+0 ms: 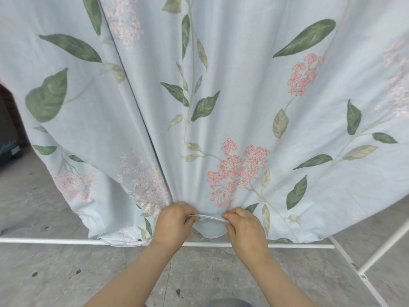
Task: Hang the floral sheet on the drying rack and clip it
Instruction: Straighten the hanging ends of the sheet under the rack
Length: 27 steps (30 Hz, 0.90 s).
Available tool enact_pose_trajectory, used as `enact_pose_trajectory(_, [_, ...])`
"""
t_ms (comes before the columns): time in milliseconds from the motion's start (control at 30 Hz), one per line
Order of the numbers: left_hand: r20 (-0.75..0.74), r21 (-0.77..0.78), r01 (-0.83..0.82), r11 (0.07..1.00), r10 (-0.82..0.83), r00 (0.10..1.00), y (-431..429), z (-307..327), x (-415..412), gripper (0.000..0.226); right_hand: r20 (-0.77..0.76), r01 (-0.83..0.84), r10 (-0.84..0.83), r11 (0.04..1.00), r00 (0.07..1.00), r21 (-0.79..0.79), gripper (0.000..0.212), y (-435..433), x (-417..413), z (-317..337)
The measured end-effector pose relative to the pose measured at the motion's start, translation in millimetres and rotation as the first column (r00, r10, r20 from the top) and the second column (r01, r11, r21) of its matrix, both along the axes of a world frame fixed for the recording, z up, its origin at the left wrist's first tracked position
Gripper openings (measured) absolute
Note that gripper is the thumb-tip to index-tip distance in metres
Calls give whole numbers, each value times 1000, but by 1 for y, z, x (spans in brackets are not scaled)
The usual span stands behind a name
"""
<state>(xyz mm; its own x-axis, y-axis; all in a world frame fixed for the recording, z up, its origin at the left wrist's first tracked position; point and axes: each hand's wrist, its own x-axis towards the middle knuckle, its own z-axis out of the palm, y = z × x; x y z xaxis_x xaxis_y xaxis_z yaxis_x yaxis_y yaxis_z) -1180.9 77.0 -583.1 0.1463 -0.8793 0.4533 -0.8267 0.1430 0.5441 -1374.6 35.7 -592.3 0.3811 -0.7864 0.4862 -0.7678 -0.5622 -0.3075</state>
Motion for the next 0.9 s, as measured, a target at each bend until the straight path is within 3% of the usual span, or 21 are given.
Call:
enact_pose_trajectory(300, [-2,31,156,987,-156,988,22,18,27,15,-20,-110,110,994,994,0,11,25,21,23])
enact_pose_trajectory(367, [193,-36,159,987,-150,970,34,28,38,25,-48,-81,82,997,996,18,15,22,24,23])
enact_pose_trajectory(467, [533,-201,101,974,22,846,48,48,70,49,-54,10,-10,1000,999,11,11,11,18,18])
enact_pose_trajectory(567, [635,-355,58,933,195,748,57,72,107,41,-27,93,-93,996,995,-3,15,1,4,15])
enact_pose_trajectory(667, [642,-423,28,906,277,715,62,92,129,12,-26,156,-156,988,987,20,17,-2,0,19])
enact_pose_trajectory(767, [614,-308,-16,951,212,760,59,107,126,30,29,181,-184,980,982,87,22,8,14,33])
enact_pose_trajectory(900, [471,-229,-51,972,157,868,52,109,108,36,100,-55,47,996,994,73,44,37,47,64])
